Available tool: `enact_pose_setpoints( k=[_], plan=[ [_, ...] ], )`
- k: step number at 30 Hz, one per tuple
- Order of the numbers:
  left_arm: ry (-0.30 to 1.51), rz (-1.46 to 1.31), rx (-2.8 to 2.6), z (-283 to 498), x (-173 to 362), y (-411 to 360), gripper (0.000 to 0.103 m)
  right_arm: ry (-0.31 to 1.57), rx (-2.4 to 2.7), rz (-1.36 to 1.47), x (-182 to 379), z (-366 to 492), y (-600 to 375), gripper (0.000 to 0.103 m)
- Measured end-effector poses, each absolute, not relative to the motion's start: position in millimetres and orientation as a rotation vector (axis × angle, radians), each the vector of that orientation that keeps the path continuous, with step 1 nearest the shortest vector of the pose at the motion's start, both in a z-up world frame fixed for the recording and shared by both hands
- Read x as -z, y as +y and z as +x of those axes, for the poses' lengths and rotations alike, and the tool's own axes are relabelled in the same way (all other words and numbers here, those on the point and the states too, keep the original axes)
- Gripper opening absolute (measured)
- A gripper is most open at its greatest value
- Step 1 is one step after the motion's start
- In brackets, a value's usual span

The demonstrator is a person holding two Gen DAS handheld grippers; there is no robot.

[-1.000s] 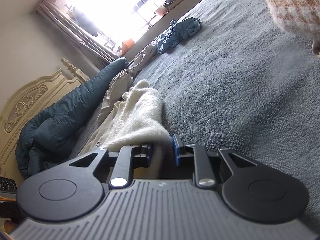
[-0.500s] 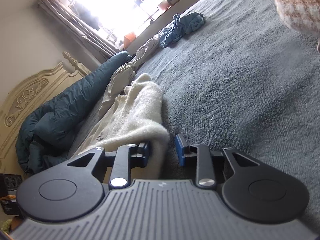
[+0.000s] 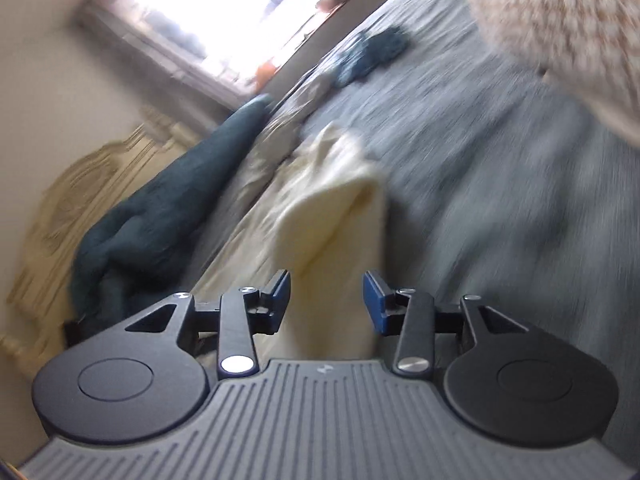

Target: Fold clothes

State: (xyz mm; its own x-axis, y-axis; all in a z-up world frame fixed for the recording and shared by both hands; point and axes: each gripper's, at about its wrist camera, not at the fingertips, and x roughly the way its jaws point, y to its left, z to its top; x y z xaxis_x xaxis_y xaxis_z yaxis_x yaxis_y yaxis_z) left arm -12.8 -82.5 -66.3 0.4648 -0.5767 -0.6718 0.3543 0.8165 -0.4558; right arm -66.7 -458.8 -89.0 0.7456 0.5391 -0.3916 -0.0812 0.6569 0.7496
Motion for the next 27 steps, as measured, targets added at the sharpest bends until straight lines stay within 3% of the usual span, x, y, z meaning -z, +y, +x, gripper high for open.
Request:
enact_pose_setpoints(
  k=[8,19,21,23,27],
  plan=[
    [0.950,-0.245,0.692,-83,83,-86,0.033,0.705,-0.450,0.701,84,-134,-396,0.040],
    [0.913,-0.229,0.685,-111,105,-91,0.020,0.802,-0.370,0.594,110,-145,-358,0.038],
    [0.902,-0.241,0.676,-113,107,-92,0.008,0.796,-0.369,0.559,112,-145,-350,0.035],
    [0.886,-0.260,0.671,-114,108,-91,0.006,0.789,-0.366,0.510,112,-144,-342,0.014],
    [0.864,-0.291,0.696,-121,97,-81,0.006,0.765,-0.371,0.475,103,-152,-337,0.009]
  ],
)
